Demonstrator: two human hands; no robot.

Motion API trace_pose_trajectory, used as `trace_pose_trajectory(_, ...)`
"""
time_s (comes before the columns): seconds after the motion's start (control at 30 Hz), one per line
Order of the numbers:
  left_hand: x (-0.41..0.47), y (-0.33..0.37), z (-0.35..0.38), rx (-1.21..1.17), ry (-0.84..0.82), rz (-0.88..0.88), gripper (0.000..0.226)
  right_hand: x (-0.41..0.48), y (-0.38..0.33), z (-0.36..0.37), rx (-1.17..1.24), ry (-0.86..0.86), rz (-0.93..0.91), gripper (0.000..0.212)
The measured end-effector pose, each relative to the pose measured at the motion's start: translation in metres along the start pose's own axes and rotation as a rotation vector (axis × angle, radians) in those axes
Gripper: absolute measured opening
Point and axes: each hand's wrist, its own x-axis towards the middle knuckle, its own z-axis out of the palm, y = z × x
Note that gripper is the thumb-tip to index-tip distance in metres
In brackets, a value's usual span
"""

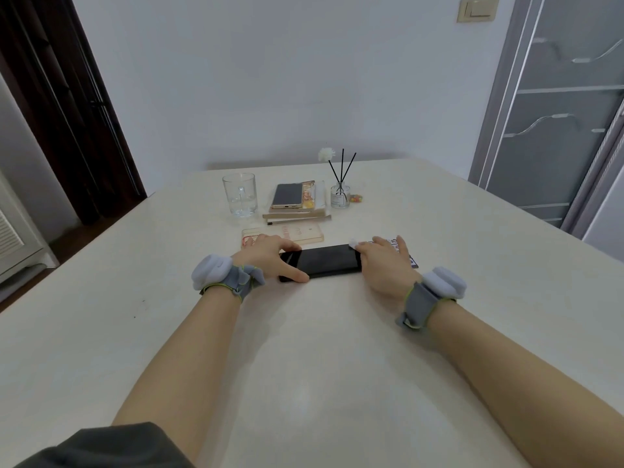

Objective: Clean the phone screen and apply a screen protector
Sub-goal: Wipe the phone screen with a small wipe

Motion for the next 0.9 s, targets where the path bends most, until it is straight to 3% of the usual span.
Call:
trace_pose_trajectory(0.33, 0.004, -0.004, -0.001, -0.027, -0.022, -0.019, 0.079, 0.0, 0.004, -0.006, -0.057, -0.031, 0.01, 0.052)
trace_pose_trajectory(0.57, 0.0, -0.004, -0.001, -0.046, -0.01, -0.021, 0.079, 0.022, -0.01, 0.002, 0.036, 0.007, -0.018, 0.043)
trace_pose_trajectory(0.8, -0.003, 0.005, 0.0, -0.019, 0.007, 0.026, 0.075, 0.019, -0.062, 0.023, 0.037, -0.056, -0.279, 0.046)
trace_pose_trajectory(0.9, -0.004, 0.003, 0.0, -0.032, 0.021, 0.005, 0.075, 0.02, -0.038, 0.015, 0.0, 0.01, -0.183, 0.048)
